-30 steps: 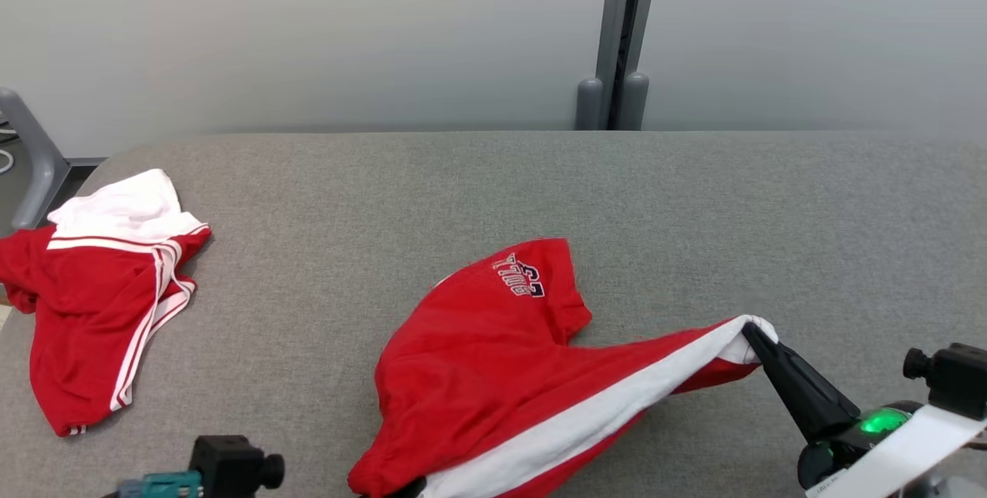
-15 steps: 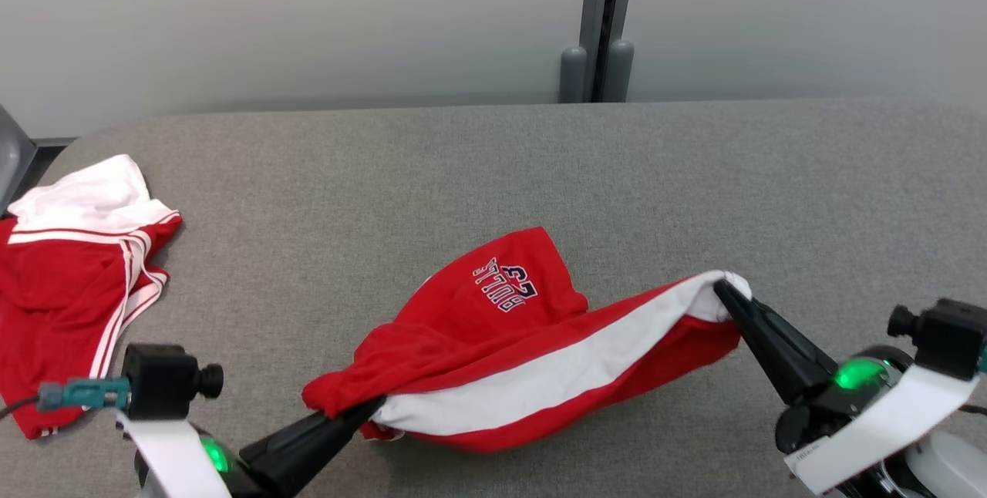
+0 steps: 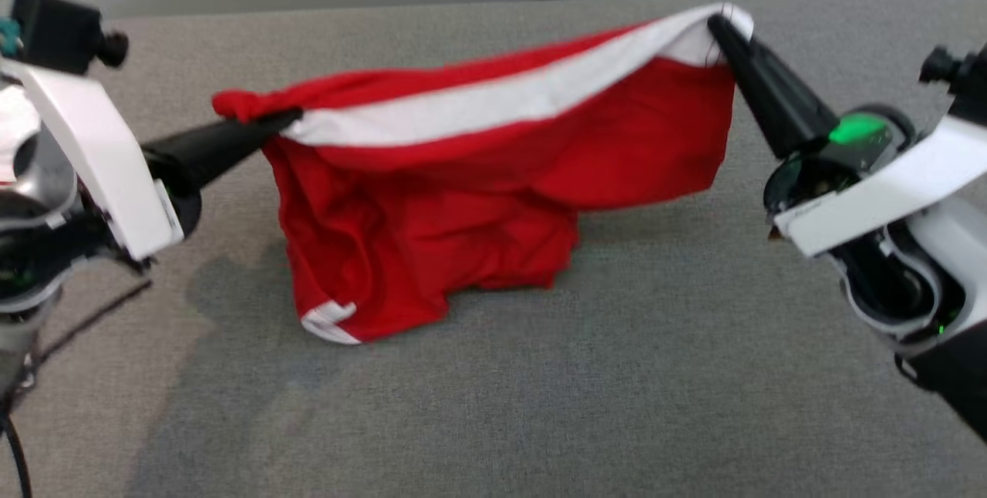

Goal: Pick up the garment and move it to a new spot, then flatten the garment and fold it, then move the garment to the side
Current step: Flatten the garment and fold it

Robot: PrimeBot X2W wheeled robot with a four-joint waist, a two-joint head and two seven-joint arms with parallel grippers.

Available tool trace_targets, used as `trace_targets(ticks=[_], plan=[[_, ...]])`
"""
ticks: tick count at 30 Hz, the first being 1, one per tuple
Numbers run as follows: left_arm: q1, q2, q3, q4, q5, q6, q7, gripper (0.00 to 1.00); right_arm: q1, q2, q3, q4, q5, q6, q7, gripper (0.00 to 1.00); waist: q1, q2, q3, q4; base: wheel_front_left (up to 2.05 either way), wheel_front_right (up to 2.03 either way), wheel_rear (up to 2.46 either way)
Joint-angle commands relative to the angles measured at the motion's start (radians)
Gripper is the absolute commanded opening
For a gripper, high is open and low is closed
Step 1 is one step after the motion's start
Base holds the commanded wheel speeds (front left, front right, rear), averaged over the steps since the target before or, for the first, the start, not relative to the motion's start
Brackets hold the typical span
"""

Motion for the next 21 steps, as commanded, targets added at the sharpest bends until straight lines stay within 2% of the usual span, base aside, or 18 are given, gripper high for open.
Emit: trace_targets(ticks=[1,7,8,11,16,21], plan=[[-0.081,-0.003,0.004,0.045,0.006,0.004,0.027,0.00,-0.075,0.003,0.005,0.030,0.017,0.002,-0.007,0.00,0.0000,-0.0001,0.076,-0.033,0.00,0.00,0.00],[-0.371,-0.029,-0.001,0.177,0.040,0.021,0.123,0.00,-0.351,0.015,0.034,0.132,0.035,0.002,-0.008,0.00,0.0000,-0.0001,0.222,-0.059,0.00,0.00,0.00],[-0.371,-0.029,-0.001,0.177,0.040,0.021,0.123,0.00,-0.351,0.015,0.034,0.132,0.035,0.002,-0.008,0.00,0.0000,-0.0001,0.222,-0.059,0.00,0.00,0.00],[-0.514,-0.049,-0.007,0.243,0.081,0.024,0.136,0.00,-0.483,0.022,0.035,0.186,0.033,0.002,-0.010,0.00,0.0000,-0.0001,0.280,-0.068,0.00,0.00,0.00],[-0.737,-0.095,-0.015,0.346,0.174,0.006,0.088,0.00,-0.668,0.028,-0.002,0.257,0.038,0.002,-0.014,0.00,0.0000,-0.0001,0.355,-0.082,0.00,0.00,0.00],[-0.909,-0.133,-0.040,0.408,0.242,-0.022,0.008,0.00,-0.803,0.051,-0.149,0.304,-0.007,0.002,-0.015,0.00,0.0000,-0.0001,0.408,-0.096,0.00,0.00,0.00]])
